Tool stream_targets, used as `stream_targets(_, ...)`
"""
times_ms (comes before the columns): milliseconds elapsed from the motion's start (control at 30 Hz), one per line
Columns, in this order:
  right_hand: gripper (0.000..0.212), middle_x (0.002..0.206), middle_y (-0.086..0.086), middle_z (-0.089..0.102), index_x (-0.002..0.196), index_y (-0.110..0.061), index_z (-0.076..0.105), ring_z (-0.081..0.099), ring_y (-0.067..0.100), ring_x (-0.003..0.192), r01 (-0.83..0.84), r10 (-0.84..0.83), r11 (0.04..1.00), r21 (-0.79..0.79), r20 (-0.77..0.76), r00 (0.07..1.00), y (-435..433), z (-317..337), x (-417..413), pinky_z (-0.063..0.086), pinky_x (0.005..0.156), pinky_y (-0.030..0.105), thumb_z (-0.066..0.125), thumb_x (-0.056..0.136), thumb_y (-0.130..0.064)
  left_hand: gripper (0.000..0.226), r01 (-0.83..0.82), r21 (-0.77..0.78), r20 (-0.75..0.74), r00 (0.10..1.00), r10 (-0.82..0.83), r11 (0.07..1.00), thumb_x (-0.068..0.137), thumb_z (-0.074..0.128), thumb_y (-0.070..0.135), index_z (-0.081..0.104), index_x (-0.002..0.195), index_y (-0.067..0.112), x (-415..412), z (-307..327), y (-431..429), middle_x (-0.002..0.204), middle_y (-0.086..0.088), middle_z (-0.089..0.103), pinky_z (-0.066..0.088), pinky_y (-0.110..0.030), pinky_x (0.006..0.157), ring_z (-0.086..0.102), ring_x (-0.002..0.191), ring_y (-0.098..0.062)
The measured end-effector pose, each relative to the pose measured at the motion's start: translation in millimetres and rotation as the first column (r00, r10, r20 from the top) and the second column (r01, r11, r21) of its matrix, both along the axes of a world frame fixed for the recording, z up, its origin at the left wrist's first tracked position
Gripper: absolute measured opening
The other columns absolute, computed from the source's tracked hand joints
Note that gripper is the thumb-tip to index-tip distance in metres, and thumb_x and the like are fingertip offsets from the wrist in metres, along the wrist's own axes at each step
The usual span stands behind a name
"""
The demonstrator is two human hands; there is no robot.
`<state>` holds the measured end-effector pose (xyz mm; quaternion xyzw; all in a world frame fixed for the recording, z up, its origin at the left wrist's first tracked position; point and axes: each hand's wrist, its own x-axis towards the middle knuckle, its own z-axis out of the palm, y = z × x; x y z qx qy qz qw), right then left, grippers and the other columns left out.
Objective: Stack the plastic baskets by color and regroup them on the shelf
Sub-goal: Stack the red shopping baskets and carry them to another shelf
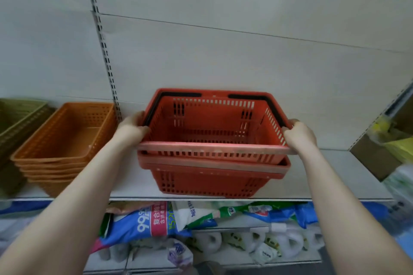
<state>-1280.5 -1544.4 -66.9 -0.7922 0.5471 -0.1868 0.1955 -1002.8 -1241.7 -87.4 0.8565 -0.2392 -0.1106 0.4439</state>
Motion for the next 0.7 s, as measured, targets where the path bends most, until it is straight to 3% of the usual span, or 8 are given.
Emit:
stream_targets(133,0.038,0.129,0.022,0.062,0.128,-0.01,0.059,0.058,0.04,0.118,-0.005,0.02,0.993,0.121,-0.127,0.992,-8,-32,0,0.047,0.095,0.038,0.049,0.094,-0.024,0.059,0.0,0.122,-0.009,1.0,0.001,0.993,0.086,0.058,0.004,0.044,0.142,0.011,-5,-11,-10,0.137,-0.019,0.056,0.041,-0.036,0.102,0.054,0.124,-0.034)
stream_targets(200,0.04,0.13,0.023,0.06,0.134,-0.013,0.052,0.056,0.041,0.119,0.004,0.016,0.983,0.186,-0.102,0.995,-11,-44,1,0.045,0.097,0.039,0.043,0.097,-0.026,0.065,-0.023,0.13,-0.031,0.999,0.027,0.991,0.087,0.057,0.005,0.035,0.148,0.014,-5,-18,-14,0.144,-0.016,0.05,0.037,-0.033,0.104,0.049,0.13,-0.033)
stream_targets(300,0.042,0.131,0.025,0.058,0.14,-0.016,0.043,0.054,0.044,0.121,0.043,-0.022,0.978,0.205,-0.102,0.995,-18,-52,7,0.043,0.098,0.041,0.037,0.1,-0.027,0.065,-0.046,0.099,-0.043,0.998,0.05,0.994,0.088,0.053,0.003,0.035,0.149,0.019,-3,-23,-18,0.143,-0.015,0.051,0.038,-0.032,0.101,0.051,0.127,-0.032)
stream_targets(433,0.041,0.129,0.024,0.059,0.138,-0.016,0.045,0.055,0.043,0.118,0.004,0.016,0.983,0.182,-0.108,0.994,-32,-50,11,0.043,0.092,0.039,0.037,0.1,-0.027,0.064,-0.066,0.112,-0.028,0.997,0.069,0.992,0.09,0.052,0.008,0.033,0.149,0.024,-9,-27,-19,0.143,-0.015,0.051,0.038,-0.033,0.102,0.05,0.128,-0.034)
stream_targets(533,0.042,0.131,0.022,0.059,0.14,-0.019,0.046,0.055,0.042,0.118,-0.043,0.061,0.982,0.187,-0.095,0.994,-43,-48,12,0.043,0.095,0.04,0.038,0.1,-0.029,0.057,-0.094,0.058,-0.047,0.994,0.097,0.994,0.093,0.051,0.016,0.035,0.147,0.025,-17,-32,-21,0.14,-0.013,0.053,0.038,-0.035,0.101,0.051,0.126,-0.033)
stream_targets(700,0.042,0.132,0.019,0.06,0.14,-0.022,0.046,0.055,0.041,0.119,-0.133,0.147,0.969,0.208,-0.05,0.988,-59,-46,13,0.043,0.097,0.041,0.04,0.099,-0.03,0.047,-0.203,-0.137,-0.21,0.962,0.172,0.97,0.099,0.043,0.019,0.038,0.145,0.027,-29,-39,-26,0.138,-0.008,0.055,0.04,-0.038,0.105,0.054,0.121,-0.028)
